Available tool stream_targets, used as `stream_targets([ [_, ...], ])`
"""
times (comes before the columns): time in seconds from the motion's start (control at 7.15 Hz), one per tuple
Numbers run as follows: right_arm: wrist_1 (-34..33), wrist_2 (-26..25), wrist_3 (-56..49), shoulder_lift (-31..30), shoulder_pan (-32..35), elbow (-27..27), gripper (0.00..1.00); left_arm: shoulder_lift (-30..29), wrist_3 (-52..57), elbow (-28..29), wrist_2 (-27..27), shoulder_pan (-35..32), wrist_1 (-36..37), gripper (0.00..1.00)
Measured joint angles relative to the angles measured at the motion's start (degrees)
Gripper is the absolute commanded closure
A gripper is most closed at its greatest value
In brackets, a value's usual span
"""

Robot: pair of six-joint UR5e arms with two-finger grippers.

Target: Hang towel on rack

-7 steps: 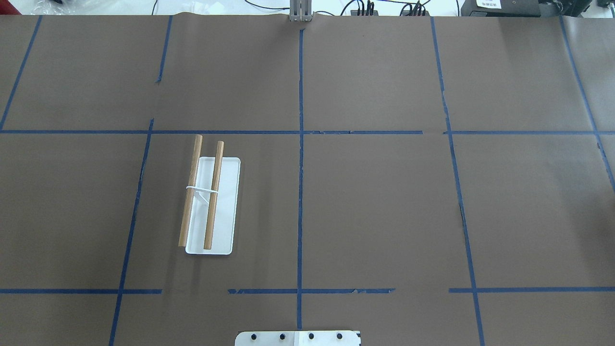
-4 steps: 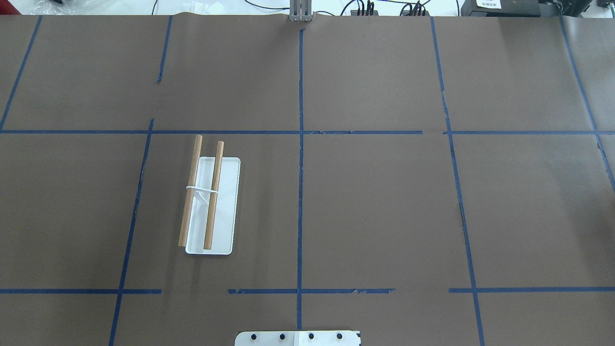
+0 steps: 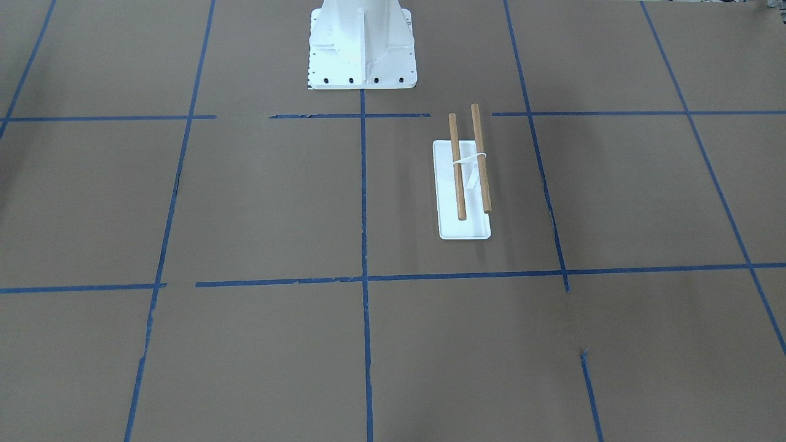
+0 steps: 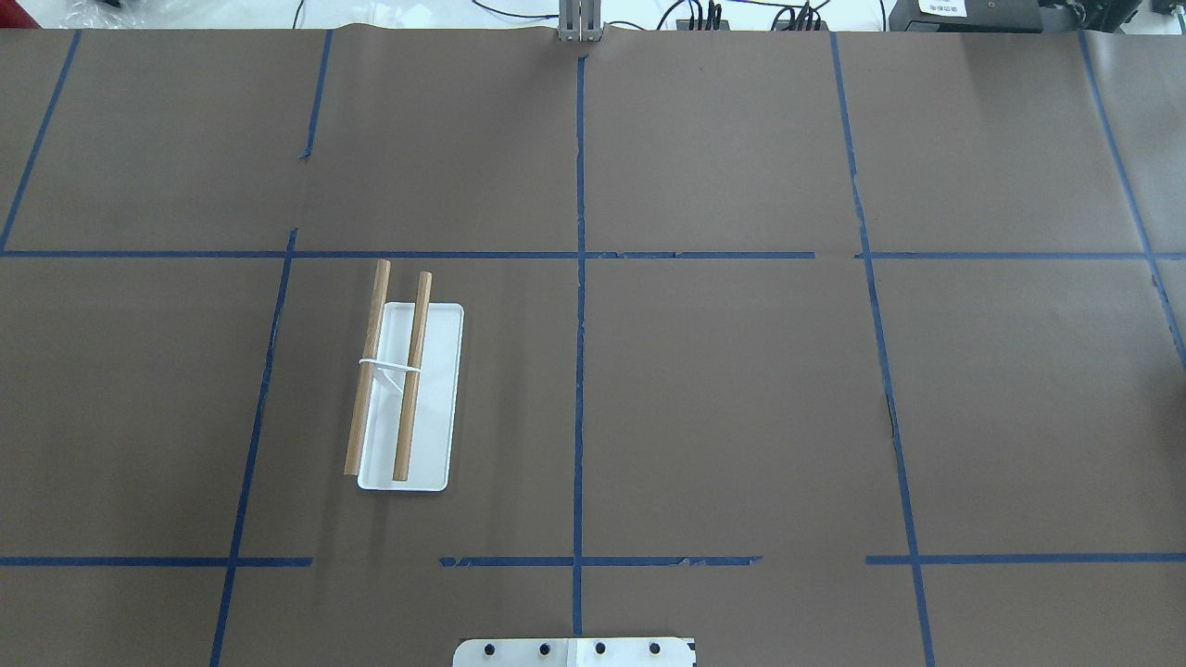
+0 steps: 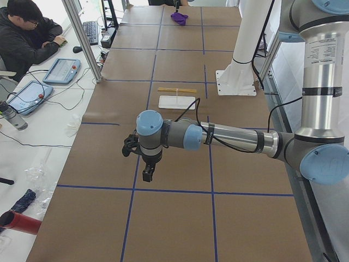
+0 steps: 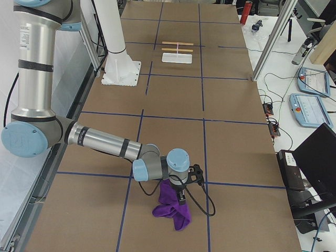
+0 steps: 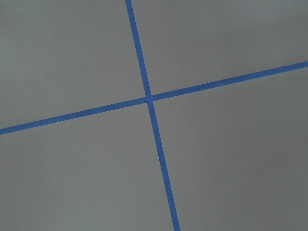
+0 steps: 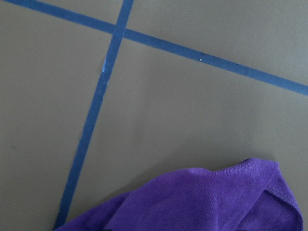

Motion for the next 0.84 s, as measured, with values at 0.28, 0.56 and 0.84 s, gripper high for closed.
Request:
stream_targets([
  [0.28,2.35,-1.31,-1.41,0.09,-1.43,-2.65,1.00,0.00,-0.01,-0.05,-0.03,0.00,0.00,0.00],
  [0.56,2.50,-2.36,-3.63,0.04,-1.78,-3.24,1.00,0.00,0.02,-0.06,-0.15,0.00,0.00,0.00],
  [0.84,2.36,-2.98,-5.22,0.09,-1.85,-3.00,1.00,0.00,0.03,-0.06,-0.21,0.00,0.00,0.00],
])
